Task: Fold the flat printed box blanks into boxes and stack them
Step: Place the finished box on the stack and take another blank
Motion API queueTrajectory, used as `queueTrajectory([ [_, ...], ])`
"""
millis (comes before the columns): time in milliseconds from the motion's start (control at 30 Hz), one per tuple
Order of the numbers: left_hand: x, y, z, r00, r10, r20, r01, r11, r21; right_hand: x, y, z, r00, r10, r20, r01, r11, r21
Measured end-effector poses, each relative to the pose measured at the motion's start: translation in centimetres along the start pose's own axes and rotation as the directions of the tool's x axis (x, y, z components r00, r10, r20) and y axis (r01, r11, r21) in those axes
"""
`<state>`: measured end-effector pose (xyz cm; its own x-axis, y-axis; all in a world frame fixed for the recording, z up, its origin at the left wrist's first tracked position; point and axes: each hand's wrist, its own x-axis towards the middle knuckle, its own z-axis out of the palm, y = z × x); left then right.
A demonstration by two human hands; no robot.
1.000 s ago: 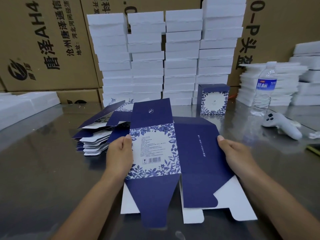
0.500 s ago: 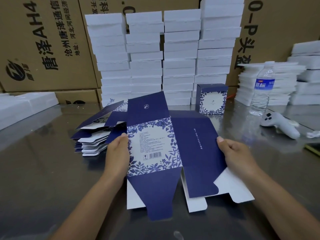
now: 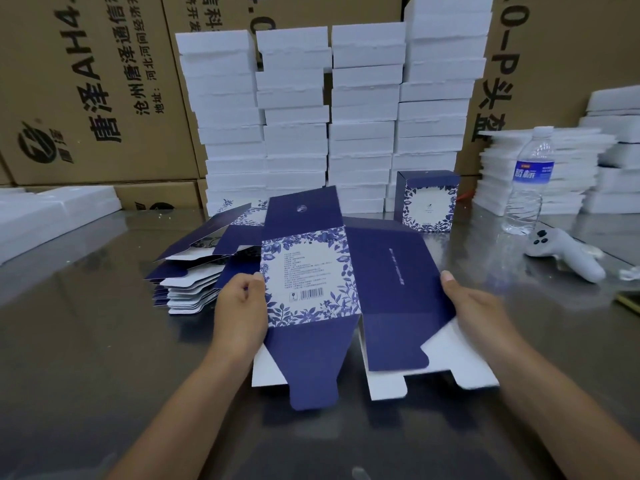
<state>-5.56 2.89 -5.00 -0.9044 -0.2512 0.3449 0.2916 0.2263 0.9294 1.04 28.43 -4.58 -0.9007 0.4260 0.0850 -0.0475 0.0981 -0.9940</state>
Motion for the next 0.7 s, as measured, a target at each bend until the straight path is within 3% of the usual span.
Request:
queueTrajectory([
  [133,0.4,-0.3,-0.2,0.999,-0.032,-0.004,0.032,0.999,-0.034,-0.4,-0.2,0.0,0.996,0.06,0.059,-0.058,0.998,-0.029],
  [333,-0.1,0.1,0.2,0.977,-0.174,0.126,0.202,0.945,-0.258,-0.3,-0.4,-0.2,0.999,0.029,-0.039,-0.031,0.998,-0.051],
  [533,-0.6,0.5,-0.1,0.985,-0.023,0.171,0.034,0.997,-0.066,-0.7,-1.0,-0.1,0.995,0.048,-0.086,-0.047,0.999,0.019],
  [700,-0.4,0.6,-0.5,0.992,-0.047,0.121,0.056,0.995,-0.078,-1.2,-1.4,0.4,0.996,0.091,-0.012,-0.09,0.992,0.086],
])
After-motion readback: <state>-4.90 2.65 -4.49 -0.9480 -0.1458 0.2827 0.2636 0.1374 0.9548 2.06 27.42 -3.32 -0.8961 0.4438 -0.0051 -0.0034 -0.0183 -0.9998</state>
